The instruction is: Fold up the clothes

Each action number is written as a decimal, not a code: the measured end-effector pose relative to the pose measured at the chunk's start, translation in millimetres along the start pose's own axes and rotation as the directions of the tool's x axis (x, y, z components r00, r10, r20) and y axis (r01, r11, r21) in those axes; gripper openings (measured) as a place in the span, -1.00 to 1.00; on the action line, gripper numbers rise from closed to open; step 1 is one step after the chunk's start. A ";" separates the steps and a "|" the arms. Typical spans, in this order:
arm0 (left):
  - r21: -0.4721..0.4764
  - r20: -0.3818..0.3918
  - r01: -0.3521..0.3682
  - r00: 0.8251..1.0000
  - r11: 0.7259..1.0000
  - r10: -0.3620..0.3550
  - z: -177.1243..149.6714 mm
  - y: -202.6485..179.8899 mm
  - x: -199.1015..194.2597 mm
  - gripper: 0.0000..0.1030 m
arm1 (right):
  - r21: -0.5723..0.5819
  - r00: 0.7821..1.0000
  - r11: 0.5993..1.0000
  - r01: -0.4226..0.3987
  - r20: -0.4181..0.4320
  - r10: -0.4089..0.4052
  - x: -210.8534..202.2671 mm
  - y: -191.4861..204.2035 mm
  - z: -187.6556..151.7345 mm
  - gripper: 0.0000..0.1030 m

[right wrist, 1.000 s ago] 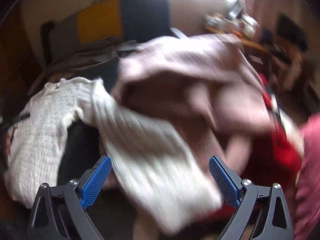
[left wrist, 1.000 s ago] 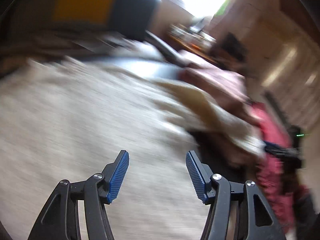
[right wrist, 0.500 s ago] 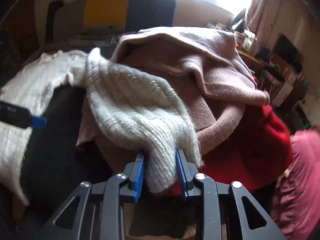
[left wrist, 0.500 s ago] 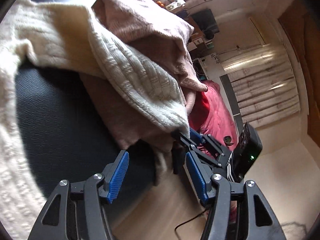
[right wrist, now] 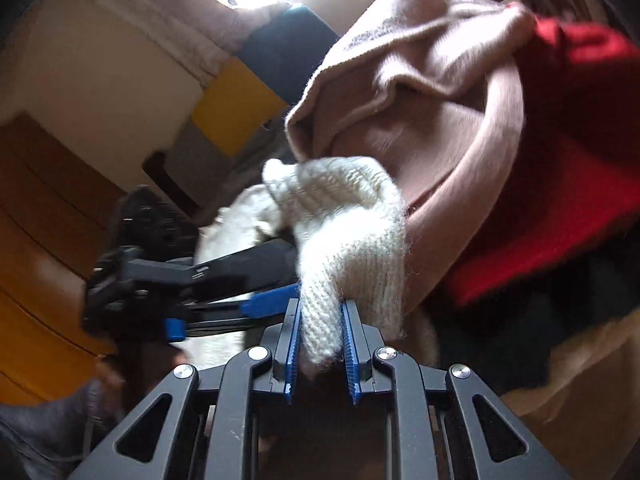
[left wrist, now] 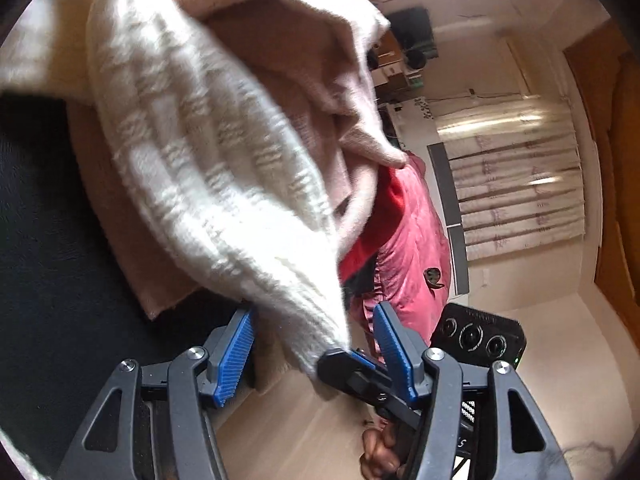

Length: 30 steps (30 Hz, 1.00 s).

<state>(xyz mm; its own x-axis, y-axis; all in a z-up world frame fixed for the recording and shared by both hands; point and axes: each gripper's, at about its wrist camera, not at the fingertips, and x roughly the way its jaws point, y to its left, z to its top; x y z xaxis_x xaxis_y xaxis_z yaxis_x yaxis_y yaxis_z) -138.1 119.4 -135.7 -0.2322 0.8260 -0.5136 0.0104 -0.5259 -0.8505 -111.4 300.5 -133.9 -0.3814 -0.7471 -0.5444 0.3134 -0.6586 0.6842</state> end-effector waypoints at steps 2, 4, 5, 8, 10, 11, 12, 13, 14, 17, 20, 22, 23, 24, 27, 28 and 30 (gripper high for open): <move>-0.051 -0.005 0.017 1.000 0.999 -0.018 -4.0 8.4 0.3 0.19 | 0.051 0.999 0.998 -0.030 0.020 0.029 -1.2 -3.1 -4.5 -0.61; -0.054 0.038 0.032 0.999 0.998 -0.030 -10.6 10.7 -6.0 0.19 | 0.102 0.997 0.993 -0.067 0.048 0.063 -3.8 -7.0 -8.5 -0.61; -0.044 0.050 0.032 0.998 0.998 -0.030 -13.3 9.7 -8.0 0.19 | 0.123 0.995 0.989 -0.086 0.060 0.079 -4.6 -8.5 -10.5 -0.61; -0.015 0.067 0.028 0.997 1.000 -0.027 -14.1 2.6 -7.3 0.19 | 0.133 0.995 0.987 -0.085 0.064 0.077 -0.7 -5.3 -15.4 -0.61; 0.005 0.075 0.024 0.997 1.000 -0.024 -13.1 -3.0 -5.6 0.07 | 0.127 0.994 0.986 -0.105 0.053 0.099 3.9 0.7 -17.7 -0.61; 0.015 0.081 0.017 0.997 1.000 -0.019 -12.6 -5.4 -5.5 -0.02 | 0.107 0.994 0.989 -0.105 0.041 0.101 6.3 7.4 -18.7 -0.61; 0.022 0.088 0.000 0.996 1.000 -0.001 -12.1 -6.3 -7.6 -0.31 | 0.087 0.994 0.991 -0.106 0.028 0.104 8.8 14.1 -19.8 -0.61; 0.021 0.086 -0.019 0.996 1.000 0.017 -11.8 -5.3 -10.6 -0.64 | 0.066 0.995 0.993 -0.102 0.016 0.101 11.6 22.0 -21.6 -0.61; 0.021 0.087 -0.036 0.996 0.999 0.034 -11.9 -4.0 -15.5 -0.66 | 0.059 0.996 0.994 -0.090 0.013 0.090 13.3 25.6 -22.7 -0.61; 0.034 0.129 -0.065 0.990 0.997 0.061 -14.2 3.6 -46.8 -0.75 | 0.041 0.998 0.997 -0.063 0.003 0.063 18.5 35.2 -26.6 -0.46; 0.056 0.203 -0.088 0.976 0.995 0.075 -14.8 13.5 -88.6 -0.83 | 0.022 0.998 0.998 -0.063 -0.007 0.063 24.8 45.3 -30.9 0.14; 0.073 0.247 -0.113 0.965 0.991 0.092 -12.9 17.7 -118.0 -0.84 | 0.010 0.998 0.999 -0.053 -0.019 0.053 30.8 52.3 -34.4 0.24; 0.088 0.263 -0.128 0.959 0.988 0.101 -11.4 18.4 -132.9 -0.84 | 0.011 0.998 0.999 -0.050 -0.030 0.050 34.8 55.3 -36.3 0.24; 0.102 0.278 -0.148 0.954 0.984 0.114 -7.8 18.2 -146.8 -0.84 | 0.011 0.998 0.999 -0.046 -0.041 0.047 38.8 58.2 -38.2 0.26; 0.138 0.316 -0.230 0.932 0.963 0.178 4.9 21.4 -188.1 -0.84 | -0.027 0.996 1.000 0.013 -0.087 -0.015 57.2 68.0 -44.0 0.28; 0.148 0.327 -0.261 0.923 0.954 0.202 7.6 24.8 -202.5 -0.85 | -0.031 0.994 0.999 0.024 -0.104 -0.028 62.2 69.3 -46.5 0.29; 0.162 0.348 -0.324 0.903 0.932 0.254 13.5 28.3 -223.9 -0.86 | -0.063 0.988 0.995 0.075 -0.129 -0.082 79.7 79.8 -48.3 0.32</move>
<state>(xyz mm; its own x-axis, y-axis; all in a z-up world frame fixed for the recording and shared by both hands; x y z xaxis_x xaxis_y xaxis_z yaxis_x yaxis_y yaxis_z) -99.0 -83.2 -43.2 -0.5453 0.5416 -0.6398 -0.0726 -0.7909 -0.6077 -74.7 184.0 -146.2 -0.2908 -0.6959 -0.6567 0.3381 -0.7168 0.6099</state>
